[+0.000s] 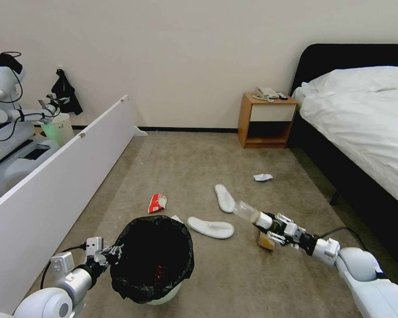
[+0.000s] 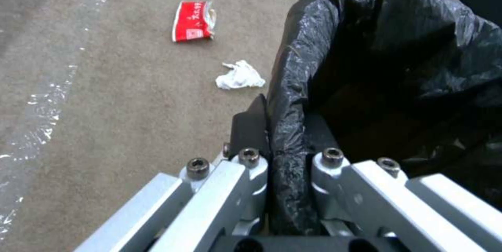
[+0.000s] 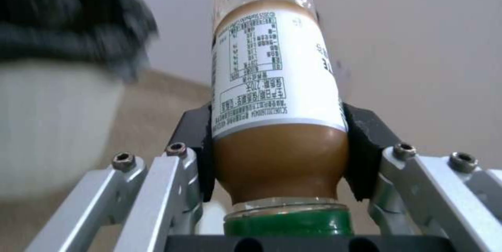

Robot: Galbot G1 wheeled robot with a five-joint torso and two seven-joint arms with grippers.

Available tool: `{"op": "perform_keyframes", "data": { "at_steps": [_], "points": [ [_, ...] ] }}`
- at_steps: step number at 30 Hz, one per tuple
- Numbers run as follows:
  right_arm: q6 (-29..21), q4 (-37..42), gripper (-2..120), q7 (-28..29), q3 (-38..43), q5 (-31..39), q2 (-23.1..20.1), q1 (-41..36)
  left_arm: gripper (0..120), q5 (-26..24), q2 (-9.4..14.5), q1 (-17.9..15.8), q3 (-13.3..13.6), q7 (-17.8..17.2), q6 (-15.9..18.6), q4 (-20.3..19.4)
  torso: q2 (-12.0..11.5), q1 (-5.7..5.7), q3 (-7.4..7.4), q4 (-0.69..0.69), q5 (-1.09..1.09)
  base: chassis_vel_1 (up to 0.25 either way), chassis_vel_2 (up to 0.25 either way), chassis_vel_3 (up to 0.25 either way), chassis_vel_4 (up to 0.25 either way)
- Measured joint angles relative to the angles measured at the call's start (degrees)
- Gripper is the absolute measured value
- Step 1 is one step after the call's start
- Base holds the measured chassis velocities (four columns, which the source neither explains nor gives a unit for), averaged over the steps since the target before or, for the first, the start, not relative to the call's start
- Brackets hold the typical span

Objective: Pick up the trash bin, then pick up the garbage from the floor and place it into the trash bin.

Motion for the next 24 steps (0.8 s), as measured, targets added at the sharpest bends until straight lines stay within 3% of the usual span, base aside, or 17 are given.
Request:
{"op": "perform_keyframes", "data": {
  "at_steps": [7,15,24],
  "points": [
    [-1.7,7.5,44,2.4,-6.2,2.5,-1.3,1.0,5,0.0,0.0,0.3,0.4,-0.1,0.0,-0.1,0.0,0.0,0.0,0.0,-0.01,0.0,0.0,0.0,0.0],
    [-2.8,8.9,44,3.5,-12.0,4.3,-2.7,4.2,5,-0.1,0.1,0.4,0.6,-0.1,0.0,0.0,0.0,0.0,0.0,-0.01,0.0,0.0,0.0,0.0,0.0],
    [-3.1,8.1,44,4.6,-23.1,8.1,-2.8,14.3,5,-0.2,0.2,-0.1,1.8,-0.2,0.0,0.7,0.0,0.0,0.0,0.0,0.0,0.0,0.0,0.0,0.0]
  ]
}}
